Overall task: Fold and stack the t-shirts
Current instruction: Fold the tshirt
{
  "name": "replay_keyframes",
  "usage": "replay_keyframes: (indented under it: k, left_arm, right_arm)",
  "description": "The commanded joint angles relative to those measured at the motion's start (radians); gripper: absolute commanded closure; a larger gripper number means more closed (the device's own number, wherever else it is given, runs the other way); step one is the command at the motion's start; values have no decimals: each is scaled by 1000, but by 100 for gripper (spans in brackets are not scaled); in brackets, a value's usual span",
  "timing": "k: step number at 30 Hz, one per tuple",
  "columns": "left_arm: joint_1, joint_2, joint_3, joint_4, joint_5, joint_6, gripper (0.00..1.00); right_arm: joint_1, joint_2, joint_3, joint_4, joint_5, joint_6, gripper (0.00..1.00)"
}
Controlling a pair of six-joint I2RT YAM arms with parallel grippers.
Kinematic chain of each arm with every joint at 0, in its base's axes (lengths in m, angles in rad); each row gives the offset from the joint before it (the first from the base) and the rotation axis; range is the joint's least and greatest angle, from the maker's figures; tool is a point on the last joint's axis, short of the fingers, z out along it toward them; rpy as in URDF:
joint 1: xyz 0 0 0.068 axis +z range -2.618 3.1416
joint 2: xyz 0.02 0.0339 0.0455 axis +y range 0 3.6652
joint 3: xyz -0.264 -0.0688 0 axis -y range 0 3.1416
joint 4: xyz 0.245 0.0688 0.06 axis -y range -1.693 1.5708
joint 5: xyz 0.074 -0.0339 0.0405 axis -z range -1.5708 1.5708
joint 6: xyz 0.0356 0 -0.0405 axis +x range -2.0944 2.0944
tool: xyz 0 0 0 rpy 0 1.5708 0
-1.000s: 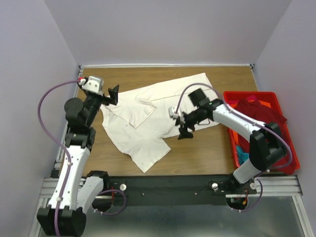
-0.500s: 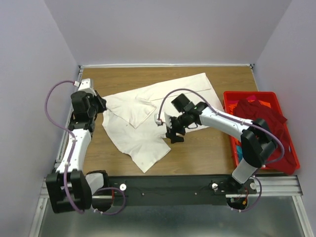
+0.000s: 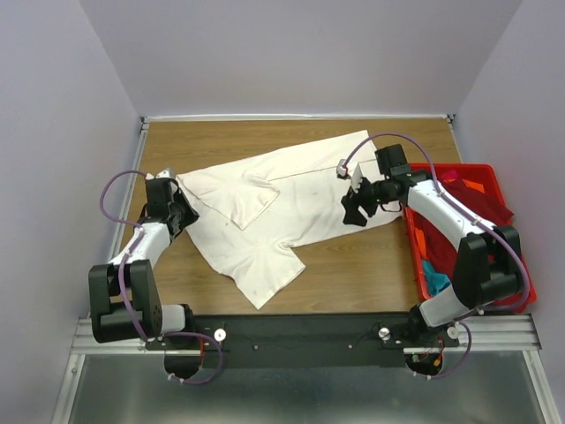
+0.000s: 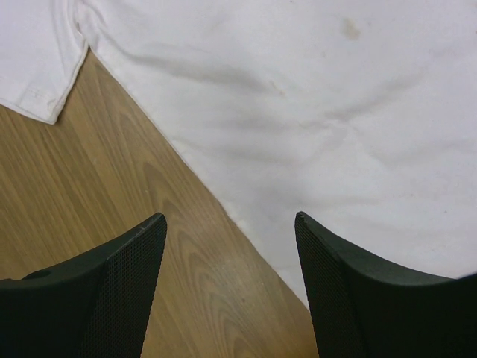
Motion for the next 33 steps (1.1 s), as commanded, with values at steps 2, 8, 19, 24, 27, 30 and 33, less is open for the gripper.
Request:
replay_keyframes:
  k: [2,8,19,24,27,30,33]
  left_arm:
    - [-1,80,2,17,-29,-12,87]
    - [-1,197,41,11,-44,11,87]
    - [-3,336,111,-75,-156,73,87]
    - [14,390,179,-110,-224,85,87]
    - [20,425,229,-141,-242,83,87]
    - [39,467,295,-161,-244,79,87]
    - [42,519,376,-196,-245,80,87]
  right_arm:
    - [-19,-19,-38,9,-85,6,23]
    - [-22,-25,-46,11,-100,3,23]
    - [-33,-33,-55,11,-114,-6,23]
    - [-45,-54,-58,11,-120,-9,23]
    - [-59,-65,-60,11,-128,-9,23]
    - [-66,-74,-61,9,-134,-11,23]
    - [-74,-81,-63,9,-140,-11,23]
